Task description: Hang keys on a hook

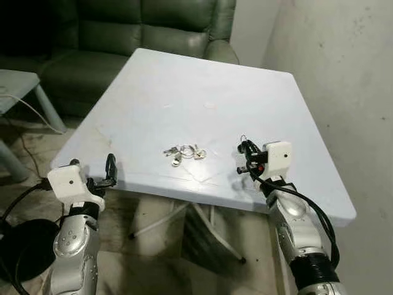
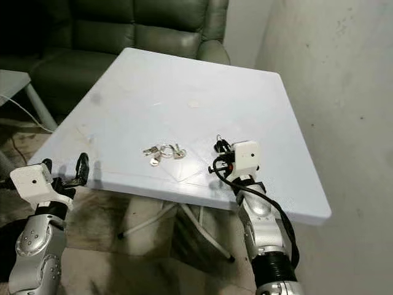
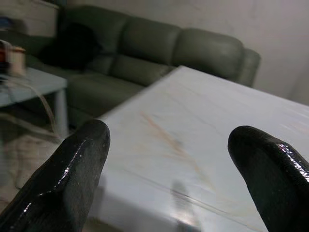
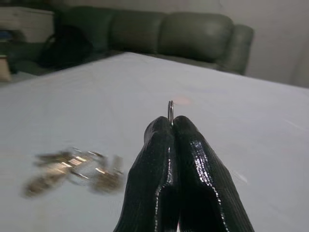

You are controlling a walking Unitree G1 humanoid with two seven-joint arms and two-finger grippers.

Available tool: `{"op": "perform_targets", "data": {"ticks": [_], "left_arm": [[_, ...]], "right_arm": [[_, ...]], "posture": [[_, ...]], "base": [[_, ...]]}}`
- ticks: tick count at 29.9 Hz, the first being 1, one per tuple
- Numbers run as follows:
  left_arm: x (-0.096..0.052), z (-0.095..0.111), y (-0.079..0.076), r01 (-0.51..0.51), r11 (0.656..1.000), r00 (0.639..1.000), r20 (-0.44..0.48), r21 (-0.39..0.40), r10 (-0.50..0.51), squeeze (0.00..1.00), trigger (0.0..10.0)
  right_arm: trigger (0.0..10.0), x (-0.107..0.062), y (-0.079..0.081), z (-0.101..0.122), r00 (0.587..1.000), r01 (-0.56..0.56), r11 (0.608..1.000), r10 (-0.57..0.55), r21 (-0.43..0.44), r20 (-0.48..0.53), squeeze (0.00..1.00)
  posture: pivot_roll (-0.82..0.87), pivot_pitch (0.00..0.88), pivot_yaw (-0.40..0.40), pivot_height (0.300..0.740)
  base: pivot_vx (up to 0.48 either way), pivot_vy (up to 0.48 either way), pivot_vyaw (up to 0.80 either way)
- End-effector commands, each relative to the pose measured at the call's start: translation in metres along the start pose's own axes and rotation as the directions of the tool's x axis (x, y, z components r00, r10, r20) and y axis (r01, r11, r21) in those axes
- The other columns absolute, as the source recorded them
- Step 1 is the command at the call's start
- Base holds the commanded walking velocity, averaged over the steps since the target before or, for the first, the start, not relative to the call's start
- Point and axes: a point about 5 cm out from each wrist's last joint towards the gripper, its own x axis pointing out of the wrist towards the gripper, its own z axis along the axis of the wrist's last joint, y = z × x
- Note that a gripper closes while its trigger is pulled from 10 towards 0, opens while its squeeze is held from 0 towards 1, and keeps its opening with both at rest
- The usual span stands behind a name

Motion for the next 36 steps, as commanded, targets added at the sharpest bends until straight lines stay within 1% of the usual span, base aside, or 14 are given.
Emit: {"op": "perform_targets", "data": {"ticks": [1,15,20,27,28,30,33,35,36], "left_arm": [[0.0013,0.0011,0.0015,-0.002,1.000,1.000,-0.001,-0.002,0.002,0.00,10.0],[0.0015,-0.0009,-0.0021,0.006,1.000,1.000,-0.009,-0.008,-0.006,0.00,10.0],[0.0016,-0.0023,-0.0030,-0.001,1.000,1.000,-0.012,-0.013,0.000,0.00,10.0],[0.0022,-0.0015,-0.0037,-0.009,1.000,1.000,-0.003,-0.007,0.009,0.00,10.0],[0.0027,-0.0017,-0.0040,-0.014,1.000,1.000,-0.005,-0.018,0.014,0.00,10.0],[0.0019,-0.0044,-0.0058,-0.019,1.000,1.000,-0.015,-0.016,0.019,0.00,10.0],[0.0018,-0.0056,-0.0068,-0.008,1.000,1.000,-0.022,-0.014,0.008,0.00,10.0],[0.0019,-0.0060,-0.0073,-0.003,1.000,1.000,-0.024,-0.014,0.002,0.00,10.0],[0.0022,-0.0060,-0.0076,-0.002,1.000,1.000,-0.024,-0.019,0.001,0.00,10.0]], "right_arm": [[10.0,0.0013,0.0047,-0.0004,1.000,-0.013,1.000,0.013,0.001,0.001,0.00],[10.0,-0.0009,0.0043,-0.0015,1.000,-0.024,1.000,0.024,-0.006,-0.004,0.00],[10.0,-0.0027,0.0036,-0.0027,1.000,-0.027,1.000,0.027,-0.010,-0.009,0.00],[10.0,-0.0036,0.0035,-0.0027,1.000,-0.029,1.000,0.029,-0.012,-0.010,0.00],[10.0,-0.0040,0.0034,-0.0030,0.999,-0.030,0.999,0.030,-0.012,-0.011,0.00],[10.0,-0.0071,0.0021,-0.0029,0.999,-0.032,0.999,0.032,-0.015,-0.008,0.00],[10.0,-0.0082,0.0015,-0.0027,0.999,-0.034,0.999,0.034,-0.011,-0.006,0.00],[10.0,-0.0086,0.0005,-0.0037,0.999,-0.035,0.999,0.034,-0.032,-0.025,0.00],[10.0,-0.0086,0.0000,-0.0031,0.999,-0.033,0.999,0.032,-0.025,-0.021,0.00]], "posture": [[0.03,0.000,-0.070,0.740],[0.03,0.000,-0.076,0.740],[0.03,0.000,-0.078,0.740],[0.02,0.000,-0.080,0.740],[0.02,0.000,-0.081,0.740],[0.01,0.000,-0.082,0.740],[0.01,0.000,-0.084,0.740],[0.01,0.000,-0.084,0.740],[0.01,0.000,-0.084,0.740]], "base": [[0.000,0.480,0.00],[0.000,0.480,0.00],[0.000,0.276,0.00],[0.000,0.000,0.00],[0.000,0.000,0.00],[0.000,0.000,0.00],[0.000,0.000,0.00],[0.000,0.000,0.00],[0.000,0.000,0.00]]}}
